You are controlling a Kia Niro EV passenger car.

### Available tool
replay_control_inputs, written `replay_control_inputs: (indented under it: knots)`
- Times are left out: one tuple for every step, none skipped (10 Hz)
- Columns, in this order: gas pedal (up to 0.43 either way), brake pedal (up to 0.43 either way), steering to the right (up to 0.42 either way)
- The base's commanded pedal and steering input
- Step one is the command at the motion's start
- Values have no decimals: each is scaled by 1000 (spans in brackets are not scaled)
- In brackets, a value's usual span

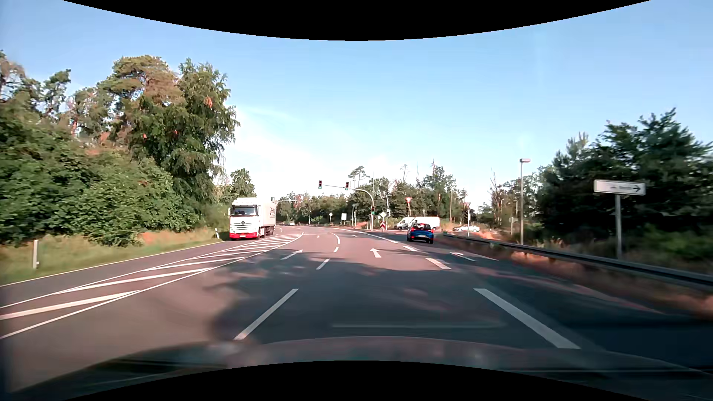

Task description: Follow the waypoints while adhering to traffic rules and regulations

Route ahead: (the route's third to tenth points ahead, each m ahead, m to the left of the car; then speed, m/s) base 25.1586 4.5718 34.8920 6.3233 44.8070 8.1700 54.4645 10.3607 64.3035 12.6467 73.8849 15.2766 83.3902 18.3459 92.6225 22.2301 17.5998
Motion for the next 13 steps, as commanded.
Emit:
replay_control_inputs:
  knots:
    - [87,0,-24]
    - [87,0,-24]
    - [87,0,-24]
    - [87,0,-24]
    - [87,0,-24]
    - [87,0,-24]
    - [87,0,-24]
    - [87,0,-24]
    - [87,0,-24]
    - [87,0,-24]
    - [87,0,-24]
    - [87,0,-24]
    - [87,0,-24]
